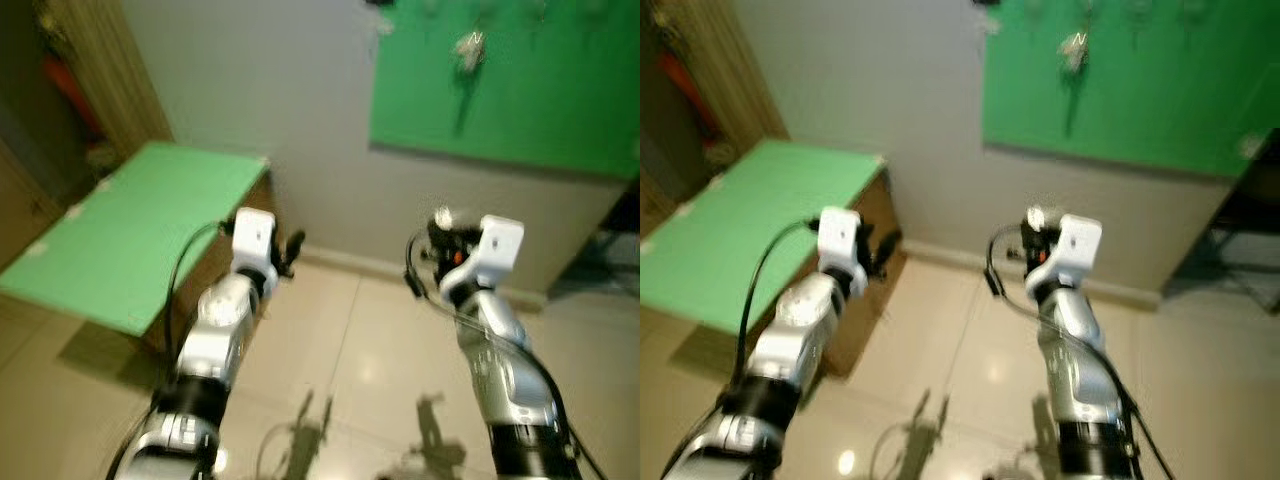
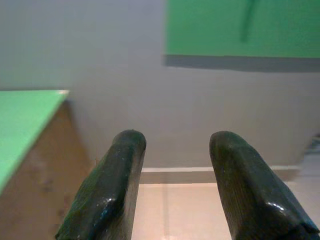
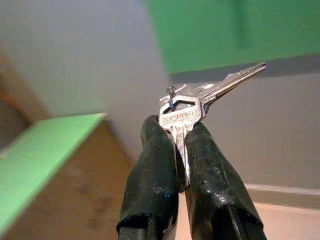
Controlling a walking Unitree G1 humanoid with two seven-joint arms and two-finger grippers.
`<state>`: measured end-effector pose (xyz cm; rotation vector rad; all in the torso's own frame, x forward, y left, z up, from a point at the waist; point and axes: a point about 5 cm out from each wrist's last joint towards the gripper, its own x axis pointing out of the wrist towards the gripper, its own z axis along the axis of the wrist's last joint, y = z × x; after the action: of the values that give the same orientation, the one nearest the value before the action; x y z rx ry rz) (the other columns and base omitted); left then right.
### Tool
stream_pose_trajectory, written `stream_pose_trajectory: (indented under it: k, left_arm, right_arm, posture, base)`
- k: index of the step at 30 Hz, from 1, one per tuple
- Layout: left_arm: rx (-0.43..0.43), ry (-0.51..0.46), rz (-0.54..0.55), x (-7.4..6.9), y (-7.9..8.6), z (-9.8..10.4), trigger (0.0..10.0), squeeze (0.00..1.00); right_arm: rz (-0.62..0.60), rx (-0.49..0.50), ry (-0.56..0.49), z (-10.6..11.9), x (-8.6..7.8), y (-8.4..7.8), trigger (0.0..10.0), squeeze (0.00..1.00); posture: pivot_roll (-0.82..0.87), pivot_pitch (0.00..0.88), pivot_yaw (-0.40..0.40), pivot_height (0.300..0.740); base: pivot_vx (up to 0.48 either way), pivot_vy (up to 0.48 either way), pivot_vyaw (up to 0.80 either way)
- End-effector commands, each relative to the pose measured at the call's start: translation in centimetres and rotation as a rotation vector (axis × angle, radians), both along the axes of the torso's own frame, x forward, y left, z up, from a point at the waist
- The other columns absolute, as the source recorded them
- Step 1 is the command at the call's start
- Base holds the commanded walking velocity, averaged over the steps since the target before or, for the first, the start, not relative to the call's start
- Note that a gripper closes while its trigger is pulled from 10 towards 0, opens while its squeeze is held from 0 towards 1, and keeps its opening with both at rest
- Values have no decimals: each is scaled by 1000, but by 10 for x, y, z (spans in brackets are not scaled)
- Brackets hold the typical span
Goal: Hang keys on a hook
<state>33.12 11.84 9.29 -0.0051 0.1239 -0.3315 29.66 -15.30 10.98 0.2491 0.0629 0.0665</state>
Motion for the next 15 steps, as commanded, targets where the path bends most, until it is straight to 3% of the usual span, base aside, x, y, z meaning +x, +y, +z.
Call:
stream_pose_trajectory:
  k: [1,6,8,15]
  left_arm:
    - [21,17,26,2,6,-3,10000,0]
    - [63,40,94,-6,29,-18,10000,0]
    - [68,47,111,-8,32,-21,10000,0]
    - [63,34,102,-8,27,-20,10000,0]
  right_arm:
    - [21,-50,-5,-4,-3,5,0,0]
    - [-13,-513,-17,-31,-20,-13,0,0]
    - [-19,-537,-5,-36,-23,-16,0,0]
    - [-45,-490,21,-42,-23,-21,0,0]
  posture:
    - [-166,0,90,740]
    - [-167,0,88,740]
    - [-165,0,89,740]
    - [-163,0,85,740]
  base:
    - [0,0,-656]
    - [0,0,-668]
    - [0,0,-672]
    - [0,0,0]
